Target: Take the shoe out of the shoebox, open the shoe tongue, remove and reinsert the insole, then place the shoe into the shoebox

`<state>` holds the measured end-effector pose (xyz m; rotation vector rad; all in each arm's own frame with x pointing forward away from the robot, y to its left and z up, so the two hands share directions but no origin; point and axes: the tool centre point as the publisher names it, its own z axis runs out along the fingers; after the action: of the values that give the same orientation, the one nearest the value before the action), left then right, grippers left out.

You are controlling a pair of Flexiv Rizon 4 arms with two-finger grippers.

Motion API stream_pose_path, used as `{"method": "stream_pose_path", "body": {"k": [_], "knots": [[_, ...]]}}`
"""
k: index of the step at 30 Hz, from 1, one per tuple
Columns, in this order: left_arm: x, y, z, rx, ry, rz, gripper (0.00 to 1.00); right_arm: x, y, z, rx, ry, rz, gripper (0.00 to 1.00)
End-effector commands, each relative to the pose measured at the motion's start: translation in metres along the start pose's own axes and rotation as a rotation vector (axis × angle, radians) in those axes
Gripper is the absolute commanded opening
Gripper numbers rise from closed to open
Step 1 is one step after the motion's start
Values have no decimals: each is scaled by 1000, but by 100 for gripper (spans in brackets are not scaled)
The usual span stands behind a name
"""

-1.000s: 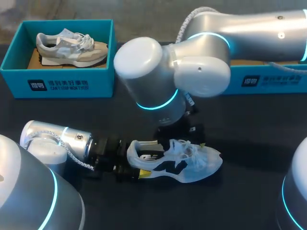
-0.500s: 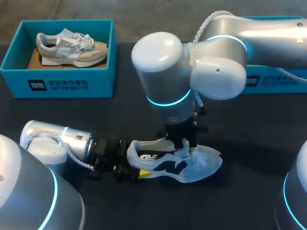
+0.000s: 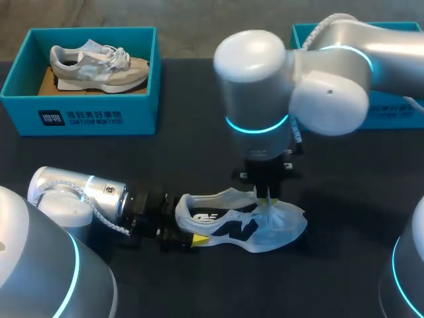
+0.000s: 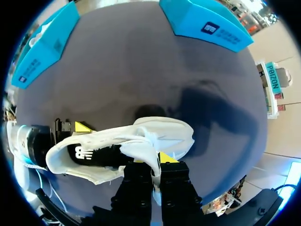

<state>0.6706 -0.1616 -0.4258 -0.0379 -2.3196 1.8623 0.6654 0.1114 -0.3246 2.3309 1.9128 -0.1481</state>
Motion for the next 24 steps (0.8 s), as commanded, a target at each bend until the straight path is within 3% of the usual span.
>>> {"method": "stream_pose_path", "body": {"k": [1, 13, 24], "knots": [[1, 3, -1, 1, -1, 0, 0, -16, 2, 6, 17, 131, 61, 0], [1, 3, -1, 1, -1, 0, 0, -35, 4, 13, -1, 411, -20, 0], [1, 3, -1, 1, -1, 0, 0, -45, 3, 18, -82, 765, -187, 0]]}}
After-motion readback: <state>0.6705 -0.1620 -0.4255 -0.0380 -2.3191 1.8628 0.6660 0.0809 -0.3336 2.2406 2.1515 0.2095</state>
